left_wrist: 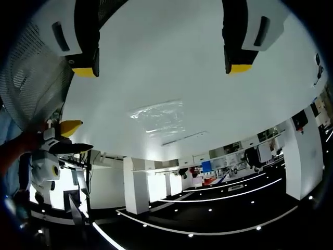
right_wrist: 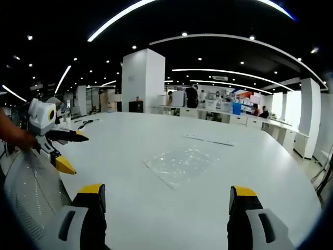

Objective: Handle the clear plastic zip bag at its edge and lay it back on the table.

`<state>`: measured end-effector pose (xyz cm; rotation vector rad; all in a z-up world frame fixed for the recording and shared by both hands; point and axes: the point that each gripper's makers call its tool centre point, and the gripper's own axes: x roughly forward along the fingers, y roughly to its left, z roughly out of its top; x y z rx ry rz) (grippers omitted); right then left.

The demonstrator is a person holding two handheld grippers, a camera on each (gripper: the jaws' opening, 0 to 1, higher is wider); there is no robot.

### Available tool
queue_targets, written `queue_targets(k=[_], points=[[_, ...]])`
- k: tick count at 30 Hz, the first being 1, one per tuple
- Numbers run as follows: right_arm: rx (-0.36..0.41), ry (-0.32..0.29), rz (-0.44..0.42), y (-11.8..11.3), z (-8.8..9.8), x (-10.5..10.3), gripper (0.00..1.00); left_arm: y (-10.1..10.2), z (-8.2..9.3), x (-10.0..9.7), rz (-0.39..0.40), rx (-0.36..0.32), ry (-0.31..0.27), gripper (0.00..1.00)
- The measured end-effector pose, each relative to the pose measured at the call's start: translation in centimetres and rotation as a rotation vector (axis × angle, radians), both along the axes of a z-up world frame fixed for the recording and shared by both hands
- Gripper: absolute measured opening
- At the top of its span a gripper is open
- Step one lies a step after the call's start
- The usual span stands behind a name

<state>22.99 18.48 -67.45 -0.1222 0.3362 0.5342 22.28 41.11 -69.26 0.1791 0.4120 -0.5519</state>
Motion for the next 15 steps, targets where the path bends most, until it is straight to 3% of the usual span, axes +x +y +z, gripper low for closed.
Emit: queue_targets(k=[15], points=[[0.000,0.003,0.006,0.15,0.01,-0.07,0.99,0.03,-0.04,-0.05,0.004,0.011,0.006,0.99]])
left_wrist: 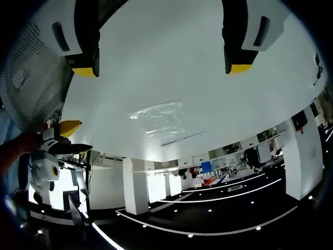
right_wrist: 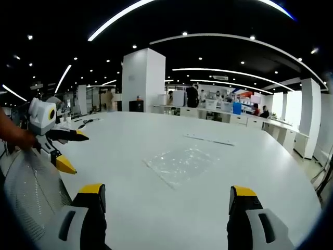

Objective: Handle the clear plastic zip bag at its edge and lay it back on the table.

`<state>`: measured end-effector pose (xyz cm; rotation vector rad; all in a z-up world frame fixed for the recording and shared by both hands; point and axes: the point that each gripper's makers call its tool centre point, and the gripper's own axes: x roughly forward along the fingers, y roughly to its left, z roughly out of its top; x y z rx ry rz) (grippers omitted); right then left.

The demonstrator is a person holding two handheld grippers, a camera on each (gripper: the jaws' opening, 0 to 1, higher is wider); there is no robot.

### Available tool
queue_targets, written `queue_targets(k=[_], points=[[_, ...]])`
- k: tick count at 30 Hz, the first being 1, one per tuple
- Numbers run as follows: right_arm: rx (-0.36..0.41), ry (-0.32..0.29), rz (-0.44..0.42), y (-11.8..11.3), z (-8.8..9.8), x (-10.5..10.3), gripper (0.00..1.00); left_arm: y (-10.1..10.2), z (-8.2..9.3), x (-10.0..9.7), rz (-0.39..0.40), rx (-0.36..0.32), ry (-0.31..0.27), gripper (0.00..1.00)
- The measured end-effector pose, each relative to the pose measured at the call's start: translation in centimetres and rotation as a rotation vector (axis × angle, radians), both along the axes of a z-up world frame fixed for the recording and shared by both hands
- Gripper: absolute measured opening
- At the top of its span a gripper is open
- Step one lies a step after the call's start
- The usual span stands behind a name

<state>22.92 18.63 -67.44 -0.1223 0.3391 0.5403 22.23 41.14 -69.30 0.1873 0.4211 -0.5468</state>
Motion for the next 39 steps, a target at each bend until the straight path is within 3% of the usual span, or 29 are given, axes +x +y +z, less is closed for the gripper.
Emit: queue_targets(k=[39], points=[[-0.023,0.021,0.010,0.03,-0.69,-0.09,0.99,-0.27,-0.06,-0.17,-0.016,0.009,-0.001,0.99]])
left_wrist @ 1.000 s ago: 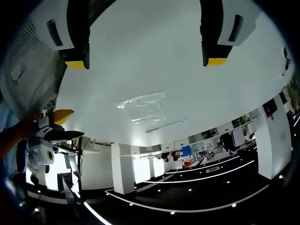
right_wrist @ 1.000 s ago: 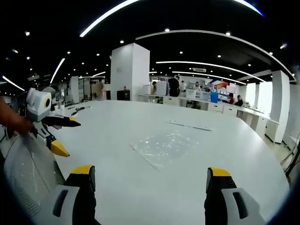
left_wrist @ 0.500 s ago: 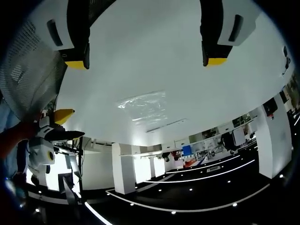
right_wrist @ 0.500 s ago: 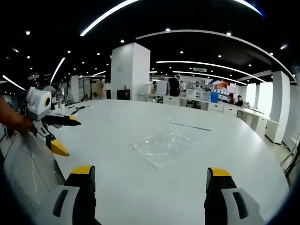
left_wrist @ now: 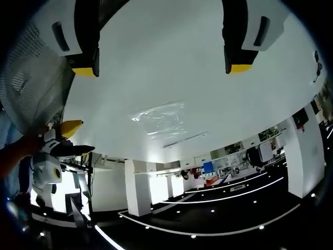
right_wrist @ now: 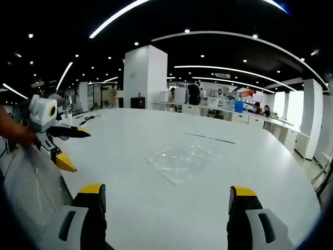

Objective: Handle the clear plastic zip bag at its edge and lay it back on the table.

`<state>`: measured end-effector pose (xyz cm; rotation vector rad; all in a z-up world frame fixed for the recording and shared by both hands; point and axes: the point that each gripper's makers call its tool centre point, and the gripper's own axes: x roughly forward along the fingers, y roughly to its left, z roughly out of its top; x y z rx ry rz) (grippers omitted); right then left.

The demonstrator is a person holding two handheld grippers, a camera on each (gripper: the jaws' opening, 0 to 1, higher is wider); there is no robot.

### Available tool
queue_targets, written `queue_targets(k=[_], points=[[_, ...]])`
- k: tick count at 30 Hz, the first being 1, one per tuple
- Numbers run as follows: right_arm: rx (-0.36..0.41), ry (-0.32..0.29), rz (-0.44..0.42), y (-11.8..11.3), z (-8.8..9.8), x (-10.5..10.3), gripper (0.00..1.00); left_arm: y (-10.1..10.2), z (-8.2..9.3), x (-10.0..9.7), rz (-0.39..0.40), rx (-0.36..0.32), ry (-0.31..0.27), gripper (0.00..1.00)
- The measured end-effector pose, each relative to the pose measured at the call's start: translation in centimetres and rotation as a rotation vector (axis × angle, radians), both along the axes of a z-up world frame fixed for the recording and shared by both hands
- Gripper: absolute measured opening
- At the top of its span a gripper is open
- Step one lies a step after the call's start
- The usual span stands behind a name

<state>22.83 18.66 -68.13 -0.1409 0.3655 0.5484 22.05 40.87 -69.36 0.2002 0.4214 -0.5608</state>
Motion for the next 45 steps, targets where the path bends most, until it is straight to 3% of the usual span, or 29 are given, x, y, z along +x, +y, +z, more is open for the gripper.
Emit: queue_targets(k=[45], points=[[-0.048,0.022,0.020,0.26,-0.36,-0.50,0.96,-0.15,-0.54,-0.18,-0.004,0.009,0.020,0.99]])
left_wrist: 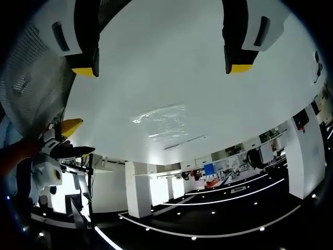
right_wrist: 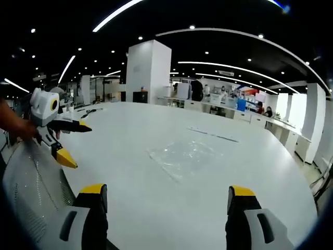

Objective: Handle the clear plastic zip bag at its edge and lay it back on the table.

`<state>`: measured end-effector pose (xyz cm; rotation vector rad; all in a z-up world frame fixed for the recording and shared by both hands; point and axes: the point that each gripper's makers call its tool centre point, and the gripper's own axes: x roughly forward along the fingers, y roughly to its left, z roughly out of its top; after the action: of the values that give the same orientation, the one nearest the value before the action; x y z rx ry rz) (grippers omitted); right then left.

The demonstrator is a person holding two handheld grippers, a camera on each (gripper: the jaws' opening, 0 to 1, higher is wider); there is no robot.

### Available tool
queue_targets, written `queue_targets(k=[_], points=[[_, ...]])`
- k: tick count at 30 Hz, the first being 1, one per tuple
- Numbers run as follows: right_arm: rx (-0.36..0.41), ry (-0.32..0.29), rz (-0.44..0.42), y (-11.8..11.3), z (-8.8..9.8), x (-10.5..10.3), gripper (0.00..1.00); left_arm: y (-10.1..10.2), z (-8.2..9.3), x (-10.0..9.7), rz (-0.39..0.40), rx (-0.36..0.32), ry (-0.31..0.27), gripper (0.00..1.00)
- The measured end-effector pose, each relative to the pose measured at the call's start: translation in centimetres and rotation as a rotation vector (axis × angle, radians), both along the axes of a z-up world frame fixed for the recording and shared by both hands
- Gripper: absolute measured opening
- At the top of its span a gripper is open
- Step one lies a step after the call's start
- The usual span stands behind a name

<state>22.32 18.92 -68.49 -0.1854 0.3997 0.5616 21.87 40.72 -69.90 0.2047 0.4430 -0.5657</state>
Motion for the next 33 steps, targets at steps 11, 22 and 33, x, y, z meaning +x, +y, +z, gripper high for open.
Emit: queue_targets(k=[11,22,33], points=[[-0.002,0.023,-0.019,-0.5,0.2,0.1,0.95,-0.1,0.1,-0.1,-0.004,-0.007,0.014,0.99],[-0.011,0.029,-0.007,-0.1,0.6,0.9,0.94,-0.2,0.0,-0.3,-0.014,0.000,0.043,0.99],[-0.014,0.018,0.007,-0.1,1.2,2.5,0.93,0.3,0.1,0.0,-0.021,0.017,0.057,0.99]])
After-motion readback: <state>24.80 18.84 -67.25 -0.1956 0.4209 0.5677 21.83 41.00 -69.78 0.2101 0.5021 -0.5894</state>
